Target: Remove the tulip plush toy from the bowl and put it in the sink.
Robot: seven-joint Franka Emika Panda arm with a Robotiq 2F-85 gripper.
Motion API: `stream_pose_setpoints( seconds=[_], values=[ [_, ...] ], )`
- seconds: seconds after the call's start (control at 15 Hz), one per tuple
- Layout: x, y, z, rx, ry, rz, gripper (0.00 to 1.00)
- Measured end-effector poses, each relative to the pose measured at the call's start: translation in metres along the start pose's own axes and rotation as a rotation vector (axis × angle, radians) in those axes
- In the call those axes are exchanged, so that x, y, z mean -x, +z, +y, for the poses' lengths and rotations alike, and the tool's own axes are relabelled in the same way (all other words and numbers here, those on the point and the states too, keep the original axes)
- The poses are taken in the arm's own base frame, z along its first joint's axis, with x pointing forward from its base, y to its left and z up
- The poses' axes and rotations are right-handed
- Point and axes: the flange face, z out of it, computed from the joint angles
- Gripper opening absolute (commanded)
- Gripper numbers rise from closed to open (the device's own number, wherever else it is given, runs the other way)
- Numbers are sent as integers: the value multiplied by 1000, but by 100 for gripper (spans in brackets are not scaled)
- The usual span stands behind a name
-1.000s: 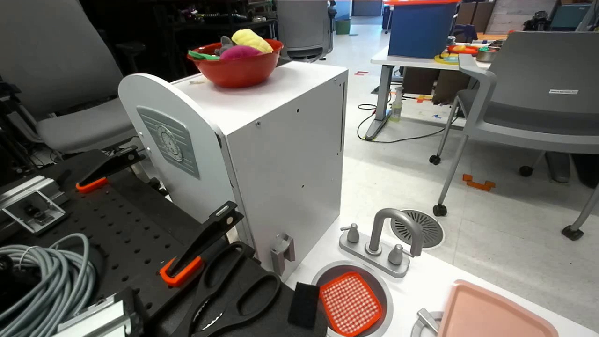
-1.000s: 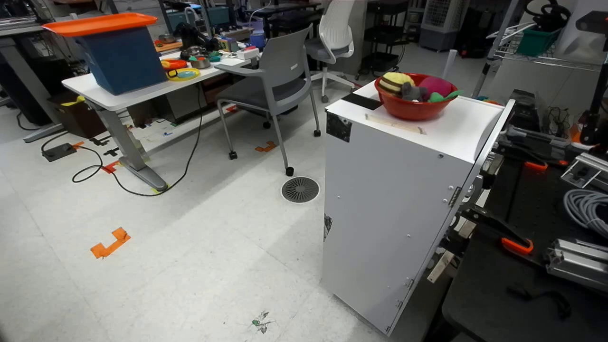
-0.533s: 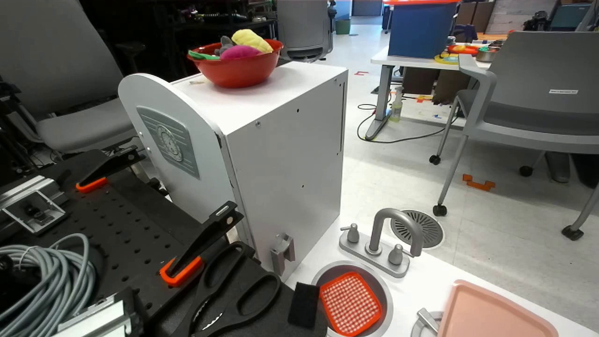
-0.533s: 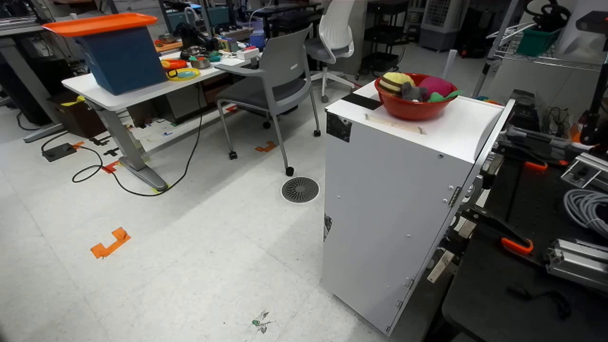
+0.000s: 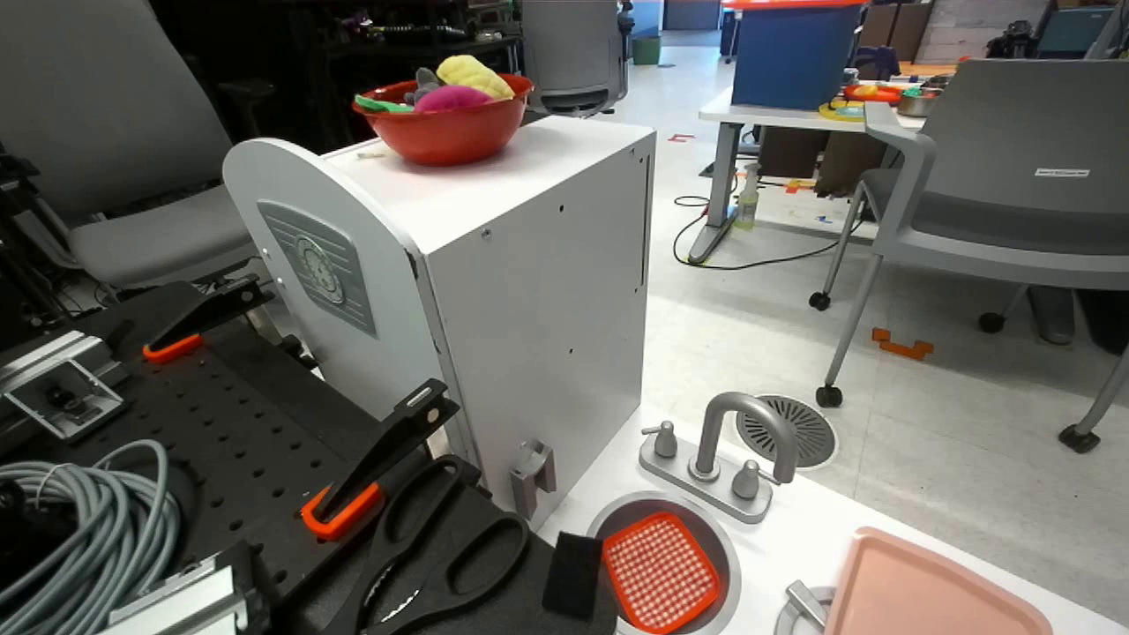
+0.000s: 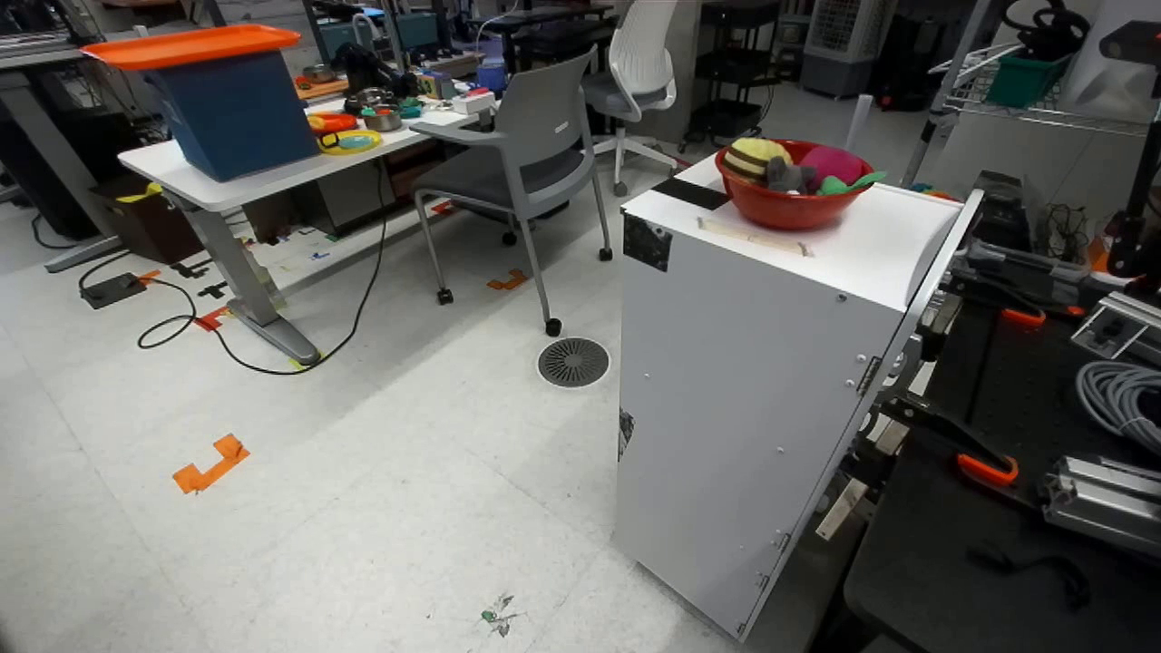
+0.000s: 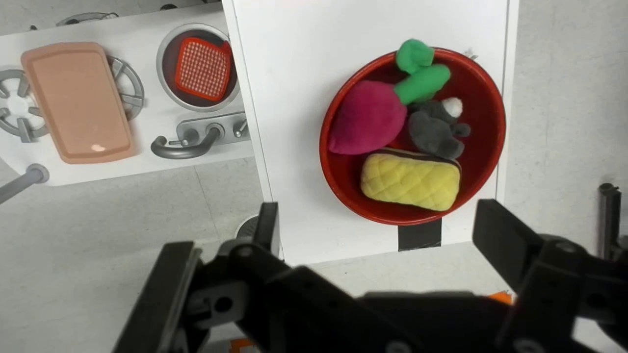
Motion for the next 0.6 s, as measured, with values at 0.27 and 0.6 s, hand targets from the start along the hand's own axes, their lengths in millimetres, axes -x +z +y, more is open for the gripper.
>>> stream_pose_setpoints(
  seconds=[0.27,0.6],
  values=[
    [-12,-4,-3,-8,-2,25,100],
    [-22,8,-9,16,-27,4,100]
  ],
)
